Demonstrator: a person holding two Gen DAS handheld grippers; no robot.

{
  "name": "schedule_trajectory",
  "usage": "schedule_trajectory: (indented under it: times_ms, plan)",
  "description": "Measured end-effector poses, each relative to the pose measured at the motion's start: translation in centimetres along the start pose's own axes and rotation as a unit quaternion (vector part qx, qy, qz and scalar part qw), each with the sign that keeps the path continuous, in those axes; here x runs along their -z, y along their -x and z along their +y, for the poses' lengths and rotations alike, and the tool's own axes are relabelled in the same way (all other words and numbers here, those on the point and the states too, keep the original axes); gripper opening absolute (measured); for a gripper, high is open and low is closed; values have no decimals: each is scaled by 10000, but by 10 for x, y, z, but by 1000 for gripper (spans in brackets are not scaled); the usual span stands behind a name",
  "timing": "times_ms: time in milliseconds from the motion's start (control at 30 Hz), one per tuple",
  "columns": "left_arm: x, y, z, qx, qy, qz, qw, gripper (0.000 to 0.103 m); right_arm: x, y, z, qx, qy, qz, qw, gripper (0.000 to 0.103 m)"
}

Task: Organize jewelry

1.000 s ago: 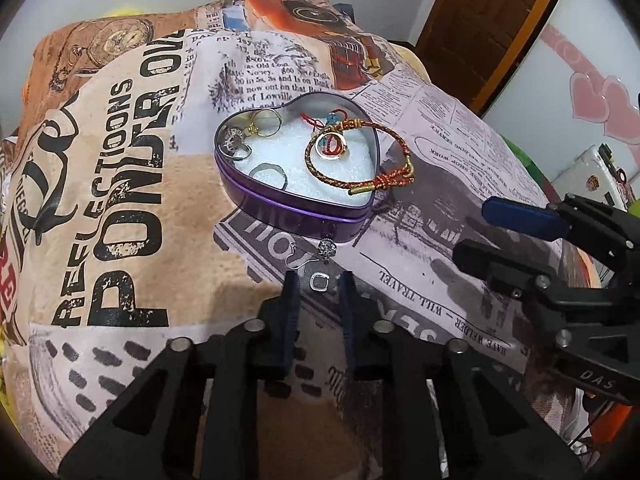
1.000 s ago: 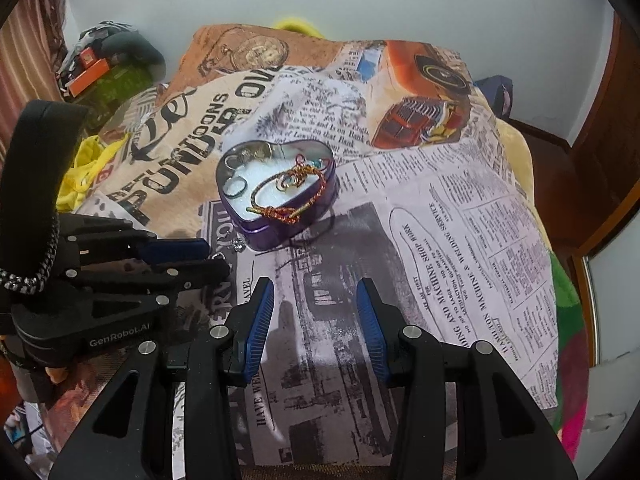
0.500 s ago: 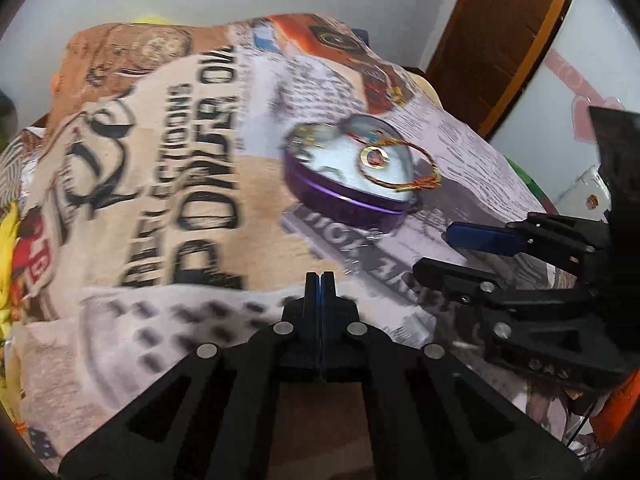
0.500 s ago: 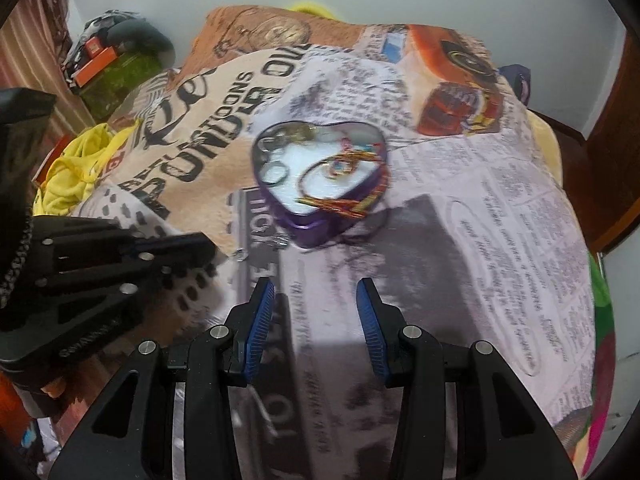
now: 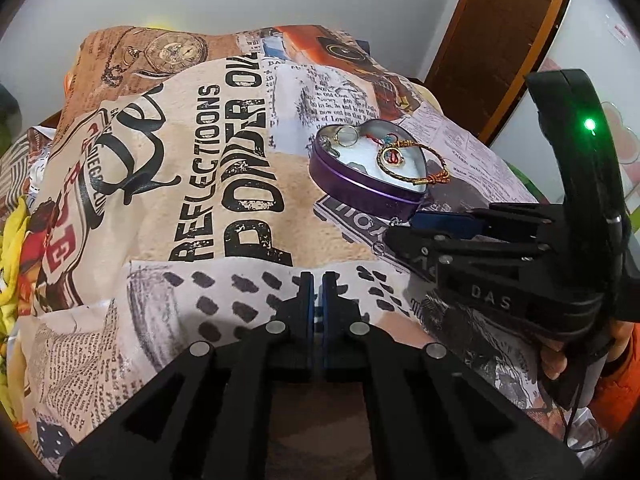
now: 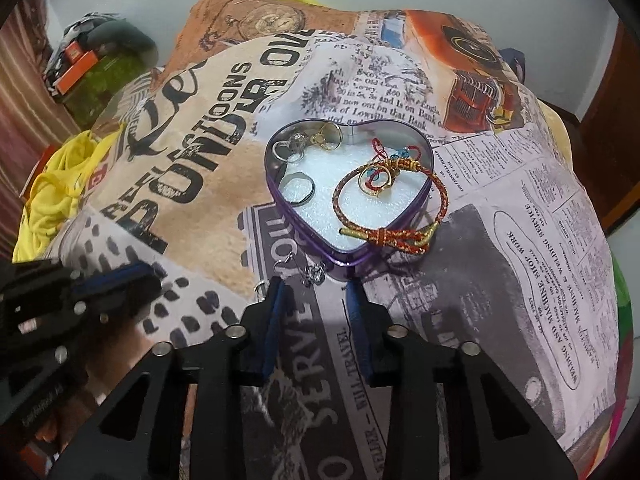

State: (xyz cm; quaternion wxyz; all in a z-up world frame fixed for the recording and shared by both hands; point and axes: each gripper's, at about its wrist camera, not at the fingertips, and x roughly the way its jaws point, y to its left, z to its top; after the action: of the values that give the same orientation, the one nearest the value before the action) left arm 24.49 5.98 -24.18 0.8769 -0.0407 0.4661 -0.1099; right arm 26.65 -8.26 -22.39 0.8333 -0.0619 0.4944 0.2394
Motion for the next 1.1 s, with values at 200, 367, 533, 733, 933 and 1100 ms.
schedule_trajectory:
  times_ms: [200, 367, 533, 733, 933, 1100]
  plan:
    - [2, -1, 1, 52, 42, 34, 10000, 2, -3, -4, 0, -52, -97, -29, 9999, 22]
    - [-3, -4, -6, 62, -27, 143, 9999, 2, -5, -6, 1, -86, -15, -42, 10000, 9]
    - [-8, -11, -18, 104, -139, 291, 9994, 17, 0, 3, -1, -134, 176, -102, 9997, 9]
    - [-18, -27, -33, 79, -294, 442, 9986, 35, 16, 23, -23, 31, 273, -259, 9993, 9]
    - [-24, -44, -47, -75, -518, 538, 9972, 35, 20, 35, -45, 47, 190, -388, 9991, 9]
    - [-27, -50, -51, -105, -604, 608, 9963, 24, 20, 36, -50, -28, 172, -468, 9988, 9]
